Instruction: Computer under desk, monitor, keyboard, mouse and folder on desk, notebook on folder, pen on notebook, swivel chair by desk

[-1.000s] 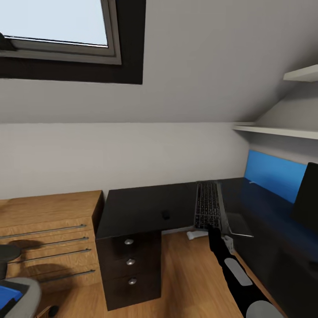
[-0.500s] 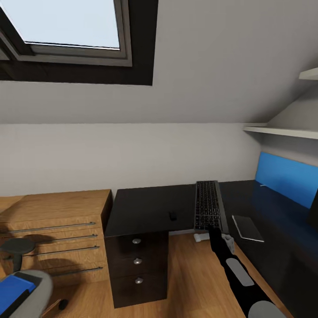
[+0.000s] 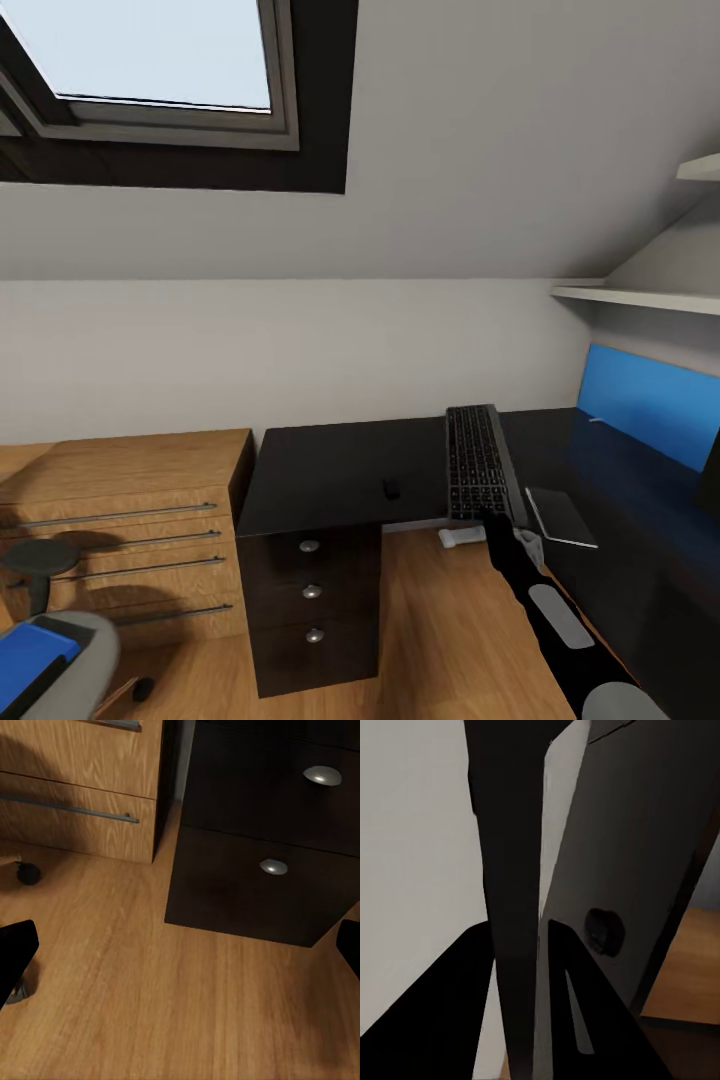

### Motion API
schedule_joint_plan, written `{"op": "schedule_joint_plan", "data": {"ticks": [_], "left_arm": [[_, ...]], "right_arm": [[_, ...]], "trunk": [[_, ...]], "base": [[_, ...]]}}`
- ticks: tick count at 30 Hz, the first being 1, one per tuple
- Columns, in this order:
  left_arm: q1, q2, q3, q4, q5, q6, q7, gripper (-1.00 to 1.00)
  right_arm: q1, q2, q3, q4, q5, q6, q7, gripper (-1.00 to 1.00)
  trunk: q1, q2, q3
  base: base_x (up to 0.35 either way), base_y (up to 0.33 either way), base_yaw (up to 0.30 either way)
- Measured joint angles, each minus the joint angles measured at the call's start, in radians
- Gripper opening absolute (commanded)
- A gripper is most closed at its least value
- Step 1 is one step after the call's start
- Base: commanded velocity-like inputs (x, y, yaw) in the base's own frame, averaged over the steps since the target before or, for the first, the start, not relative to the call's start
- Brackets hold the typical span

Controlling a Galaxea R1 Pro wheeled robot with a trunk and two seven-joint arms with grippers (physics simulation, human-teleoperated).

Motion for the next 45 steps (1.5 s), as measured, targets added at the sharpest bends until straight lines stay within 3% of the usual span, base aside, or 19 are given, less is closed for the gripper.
{"op": "schedule_joint_plan", "data": {"ticks": [3, 6, 11, 34, 45], "left_arm": [[0.000, 0.000, 0.000, 0.000, 0.000, 0.000, 0.000, 1.00], [0.000, 0.000, 0.000, 0.000, 0.000, 0.000, 0.000, 1.00], [0.000, 0.000, 0.000, 0.000, 0.000, 0.000, 0.000, 1.00], [0.000, 0.000, 0.000, 0.000, 0.000, 0.000, 0.001, 1.00], [0.000, 0.000, 0.000, 0.000, 0.000, 0.000, 0.001, 1.00]], "right_arm": [[0.000, -0.016, 0.003, 0.000, 0.013, 0.039, 0.037, -1.00], [0.000, -0.025, 0.005, 0.000, 0.058, 0.106, 0.098, -1.00], [0.000, -0.028, 0.002, 0.001, 0.115, 0.155, 0.135, -1.00], [0.000, -0.029, 0.004, 0.004, 0.138, 0.168, 0.146, -1.00], [0.000, -0.024, 0.021, 0.006, 0.192, 0.167, 0.146, -1.00]], "trunk": [[0.000, 0.000, 0.000], [0.000, 0.000, 0.000], [0.000, 0.000, 0.000], [0.000, 0.000, 0.000], [0.000, 0.000, 0.000]], "base": [[0.000, 0.000, 0.000], [0.000, 0.000, 0.000], [0.000, 0.000, 0.000], [-0.100, -0.199, 0.000], [-0.261, -0.089, 0.000]]}}
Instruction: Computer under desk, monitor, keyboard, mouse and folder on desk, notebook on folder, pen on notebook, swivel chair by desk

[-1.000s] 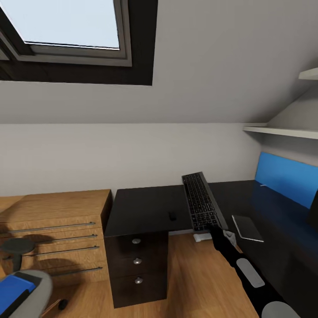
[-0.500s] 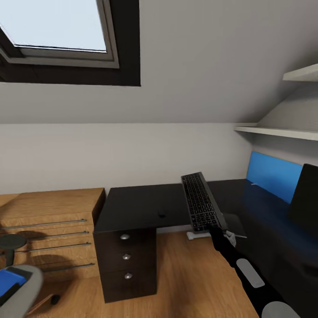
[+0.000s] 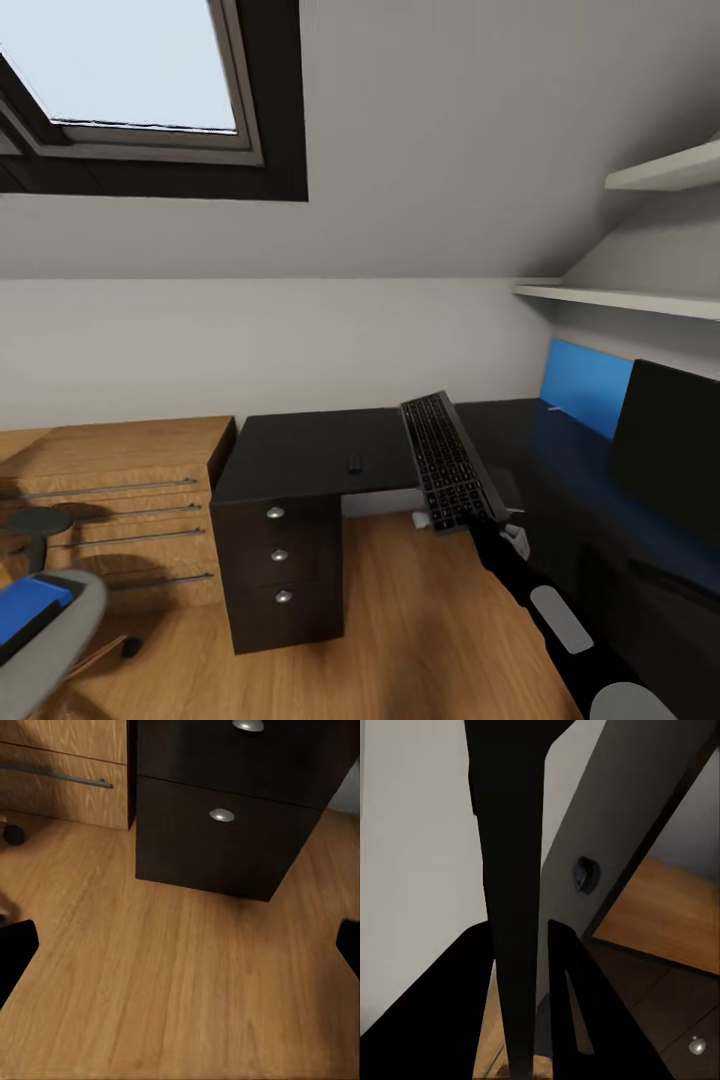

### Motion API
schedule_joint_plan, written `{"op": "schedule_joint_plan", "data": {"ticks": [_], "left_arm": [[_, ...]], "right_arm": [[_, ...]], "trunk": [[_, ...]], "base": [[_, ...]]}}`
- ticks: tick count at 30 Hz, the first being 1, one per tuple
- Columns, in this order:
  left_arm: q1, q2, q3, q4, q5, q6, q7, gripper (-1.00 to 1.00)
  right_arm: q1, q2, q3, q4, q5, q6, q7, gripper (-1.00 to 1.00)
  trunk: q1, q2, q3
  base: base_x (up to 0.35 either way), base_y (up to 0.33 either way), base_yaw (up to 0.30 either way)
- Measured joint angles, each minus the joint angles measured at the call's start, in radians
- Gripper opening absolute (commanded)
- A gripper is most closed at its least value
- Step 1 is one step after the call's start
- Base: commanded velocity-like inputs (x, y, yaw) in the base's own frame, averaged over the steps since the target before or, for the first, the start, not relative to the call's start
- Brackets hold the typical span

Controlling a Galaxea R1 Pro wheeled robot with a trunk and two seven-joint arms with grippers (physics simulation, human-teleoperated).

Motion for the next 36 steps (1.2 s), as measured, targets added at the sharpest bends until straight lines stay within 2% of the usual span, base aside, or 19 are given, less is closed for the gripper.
{"op": "schedule_joint_plan", "data": {"ticks": [22, 36], "left_arm": [[0.000, 0.000, 0.000, 0.000, 0.000, 0.000, 0.000, 1.00], [0.000, 0.000, 0.000, 0.000, 0.000, 0.000, 0.000, 1.00]], "right_arm": [[-0.001, 0.008, 0.029, -0.004, 0.025, -0.028, -0.002, -1.00], [0.000, 0.007, 0.029, -0.013, 0.023, -0.023, 0.059, -1.00]], "trunk": [[0.000, 0.000, 0.000], [0.000, 0.000, 0.000]], "base": [[-0.017, -0.011, 0.000], [0.000, 0.000, 0.000]]}}
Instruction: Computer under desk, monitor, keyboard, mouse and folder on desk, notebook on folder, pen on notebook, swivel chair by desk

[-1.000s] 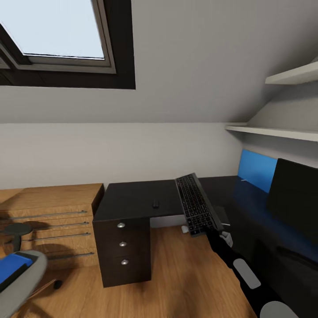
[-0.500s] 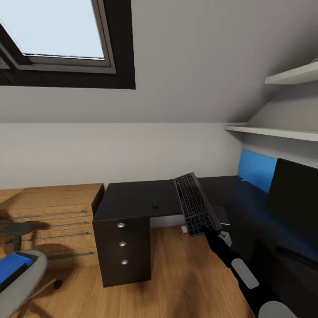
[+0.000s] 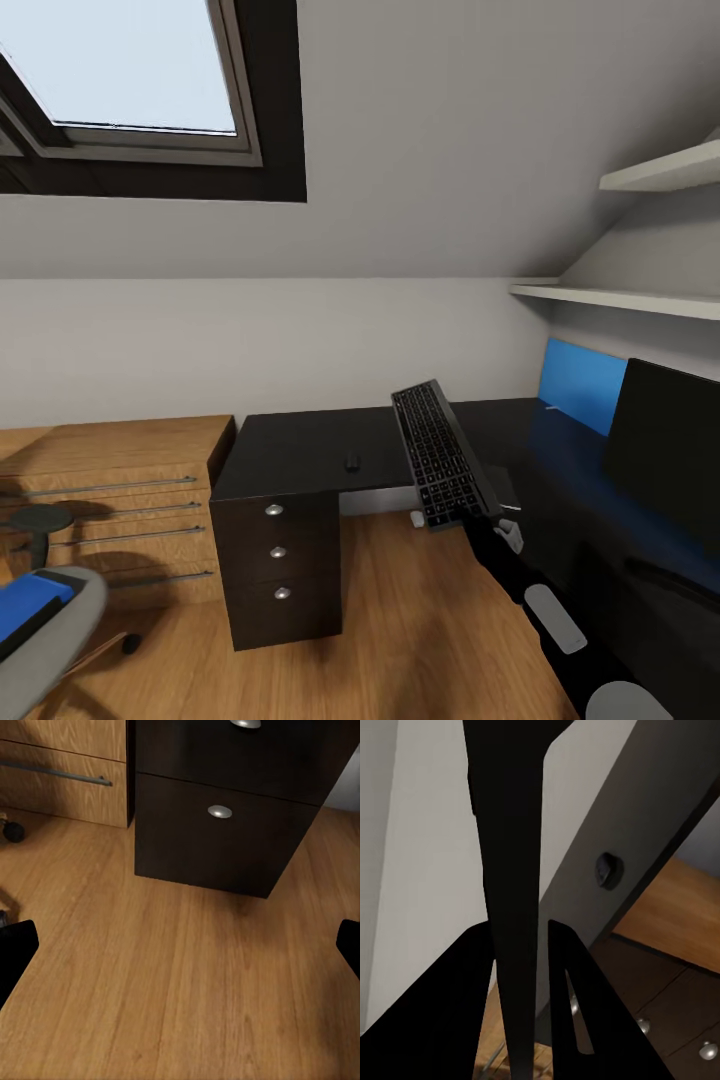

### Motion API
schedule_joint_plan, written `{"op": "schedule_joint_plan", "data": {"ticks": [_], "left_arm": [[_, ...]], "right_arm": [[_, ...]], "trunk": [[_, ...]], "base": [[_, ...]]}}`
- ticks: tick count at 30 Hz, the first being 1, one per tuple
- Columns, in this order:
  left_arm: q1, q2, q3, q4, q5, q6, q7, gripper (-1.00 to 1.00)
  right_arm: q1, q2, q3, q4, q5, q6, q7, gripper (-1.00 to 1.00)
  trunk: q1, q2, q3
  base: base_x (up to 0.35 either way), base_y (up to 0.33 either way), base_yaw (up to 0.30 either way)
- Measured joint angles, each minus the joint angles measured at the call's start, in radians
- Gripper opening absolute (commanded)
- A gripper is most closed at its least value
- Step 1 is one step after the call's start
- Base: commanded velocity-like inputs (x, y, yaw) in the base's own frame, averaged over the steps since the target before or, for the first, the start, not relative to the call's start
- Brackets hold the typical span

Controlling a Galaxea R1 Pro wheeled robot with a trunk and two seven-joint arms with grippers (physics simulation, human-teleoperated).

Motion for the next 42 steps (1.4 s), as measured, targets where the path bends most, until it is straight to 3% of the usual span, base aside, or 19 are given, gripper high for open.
{"op": "schedule_joint_plan", "data": {"ticks": [17, 35, 42], "left_arm": [[0.000, 0.000, 0.000, 0.000, 0.000, 0.000, 0.000, 1.00], [0.000, 0.000, 0.000, 0.000, 0.000, 0.000, 0.000, 1.00], [0.000, 0.000, 0.000, 0.000, 0.000, 0.000, 0.000, 1.00]], "right_arm": [[-0.001, 0.001, 0.004, 0.002, 0.002, -0.006, -0.003, -1.00], [-0.001, 0.001, 0.004, 0.002, 0.001, -0.006, 0.000, -1.00], [-0.001, 0.002, 0.005, 0.002, 0.002, -0.007, -0.003, -1.00]], "trunk": [[0.000, 0.000, 0.001], [0.000, 0.000, 0.001], [0.000, 0.000, 0.001]], "base": [[0.000, 0.000, 0.135], [0.000, 0.000, 0.025], [0.000, 0.000, 0.219]]}}
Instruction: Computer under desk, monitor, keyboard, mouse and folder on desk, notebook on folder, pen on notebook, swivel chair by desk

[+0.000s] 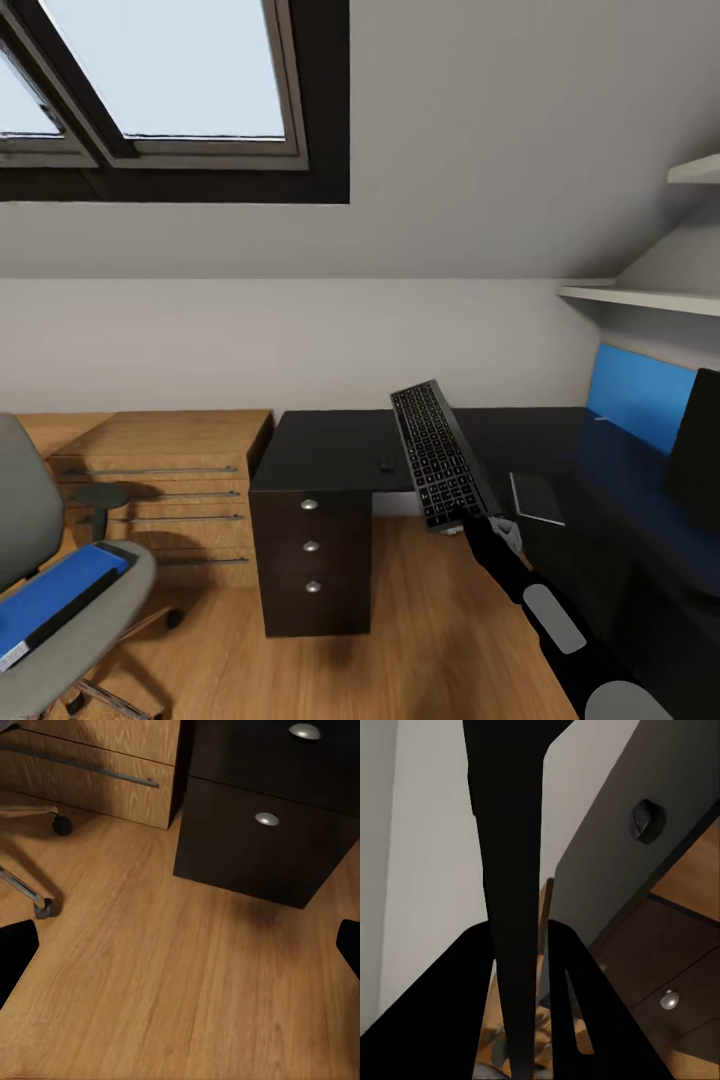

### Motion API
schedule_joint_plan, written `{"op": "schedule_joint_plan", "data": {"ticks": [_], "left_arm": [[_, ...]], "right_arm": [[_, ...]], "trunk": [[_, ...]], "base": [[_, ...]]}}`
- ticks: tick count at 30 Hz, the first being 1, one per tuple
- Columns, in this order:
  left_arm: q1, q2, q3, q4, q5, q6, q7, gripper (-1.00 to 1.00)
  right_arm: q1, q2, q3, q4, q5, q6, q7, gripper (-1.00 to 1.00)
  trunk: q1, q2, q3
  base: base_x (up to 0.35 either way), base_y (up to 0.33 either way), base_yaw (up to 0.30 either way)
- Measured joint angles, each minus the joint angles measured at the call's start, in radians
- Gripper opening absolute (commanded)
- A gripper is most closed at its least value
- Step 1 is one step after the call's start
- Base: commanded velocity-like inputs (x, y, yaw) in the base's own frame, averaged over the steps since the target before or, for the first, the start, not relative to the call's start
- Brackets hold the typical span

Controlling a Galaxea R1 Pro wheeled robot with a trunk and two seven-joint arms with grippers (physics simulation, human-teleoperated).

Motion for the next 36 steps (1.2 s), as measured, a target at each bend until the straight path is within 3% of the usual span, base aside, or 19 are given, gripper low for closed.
{"op": "schedule_joint_plan", "data": {"ticks": [13, 36], "left_arm": [[0.000, 0.000, 0.001, 0.000, 0.000, 0.000, 0.000, 1.00], [0.000, 0.001, 0.001, 0.000, 0.000, 0.000, 0.000, 1.00]], "right_arm": [[0.000, 0.000, -0.001, 0.000, 0.000, 0.000, 0.001, -1.00], [0.000, -0.002, -0.002, 0.001, 0.002, 0.003, 0.005, -1.00]], "trunk": [[0.000, 0.000, 0.000], [0.001, 0.000, 0.000]], "base": [[-0.033, -0.023, 0.255], [-0.288, -0.069, 0.013]]}}
